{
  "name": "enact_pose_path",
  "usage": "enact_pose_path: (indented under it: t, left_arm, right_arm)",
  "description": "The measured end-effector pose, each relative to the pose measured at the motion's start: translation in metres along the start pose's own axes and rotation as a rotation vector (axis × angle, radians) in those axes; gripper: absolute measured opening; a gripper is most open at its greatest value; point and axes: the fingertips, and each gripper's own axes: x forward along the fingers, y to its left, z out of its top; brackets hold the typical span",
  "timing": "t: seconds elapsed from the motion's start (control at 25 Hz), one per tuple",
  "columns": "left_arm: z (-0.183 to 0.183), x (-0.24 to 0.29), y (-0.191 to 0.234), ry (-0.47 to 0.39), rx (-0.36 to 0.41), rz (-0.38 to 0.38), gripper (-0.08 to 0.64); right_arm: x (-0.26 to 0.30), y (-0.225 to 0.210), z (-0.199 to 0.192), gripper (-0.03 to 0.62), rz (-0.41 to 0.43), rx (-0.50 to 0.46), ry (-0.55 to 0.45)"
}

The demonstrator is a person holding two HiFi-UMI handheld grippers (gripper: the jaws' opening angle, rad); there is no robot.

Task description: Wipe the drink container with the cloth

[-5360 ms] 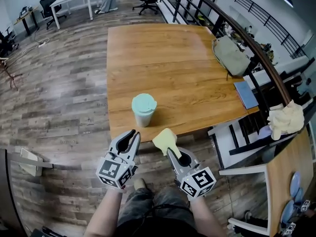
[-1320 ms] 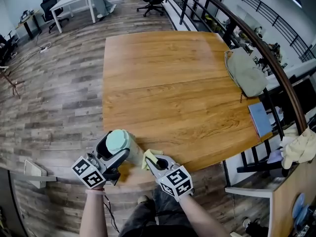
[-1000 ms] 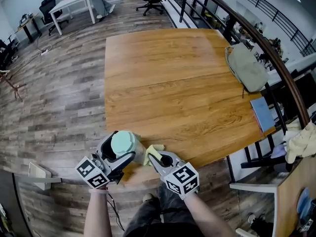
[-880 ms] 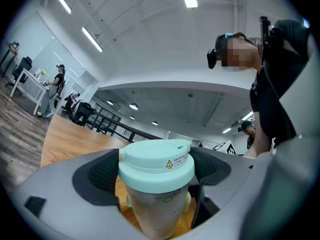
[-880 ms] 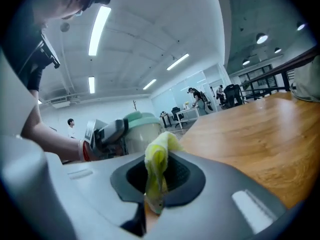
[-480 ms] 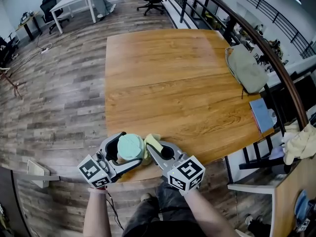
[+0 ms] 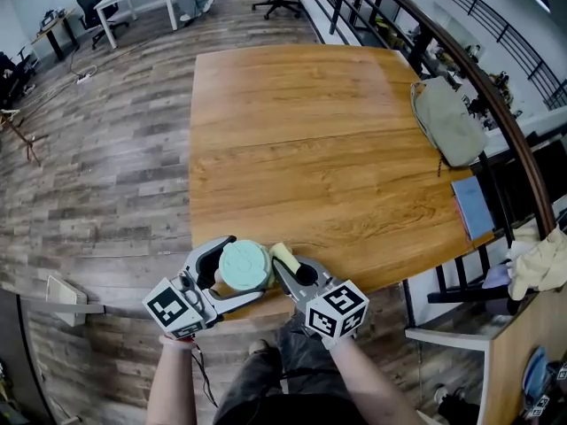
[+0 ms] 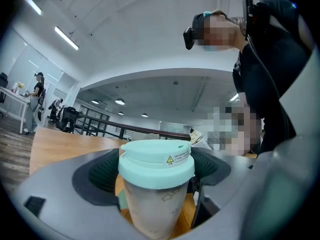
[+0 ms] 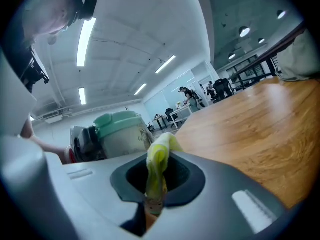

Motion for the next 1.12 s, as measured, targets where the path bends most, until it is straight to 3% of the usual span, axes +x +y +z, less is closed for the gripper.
enact_pose_path:
  t: [0.16,0.28,0.4,0.56,0.68,0.76,1.0,1.12]
  left_arm:
    - [0.002,0.004,-0.008,-0.009,0.002,-0.014,0.434]
    - [-0.005,0.007,-0.013,0.038,-0.015,-0.015,0.434]
    - [0.000,0.010,-0.018,-0.004,-0.008,-0.028,0.434]
    - [-0.008,0.006,-0.016,0.038,-0.035,0.003,0.434]
    - [-0.005,0.007,-0.020,0.017,-0.019,-0.008,0.434]
    - [-0.012,0.005,-0.021,0.057,-0.032,0.014,0.434]
    - [-0.013,0.001,-0.020,0.056,-0.054,0.121,0.434]
    - [-0.014,0.000,-0.023,0.053,-0.015,0.217,0.434]
  right_arm:
    - [0.000,-0.013,-0.024,0.023,-0.029,0.034,0.052]
    - [0.000,-0.022,-0.042,0.023,-0.057,0.051,0.102]
    - [0.000,-0.026,-0.055,0.023,-0.078,0.063,0.146]
    - [0.004,-0.029,-0.059,0.021,-0.096,0.048,0.186]
    - [0.006,-0.031,-0.065,0.023,-0.130,0.007,0.241]
    - [0.004,-0.032,-0.065,0.023,-0.150,-0.017,0.252]
    - [-0.013,-0.027,-0.042,0.023,-0.158,-0.026,0.167]
    - [-0.023,-0.025,-0.030,0.023,-0.159,-0.032,0.133]
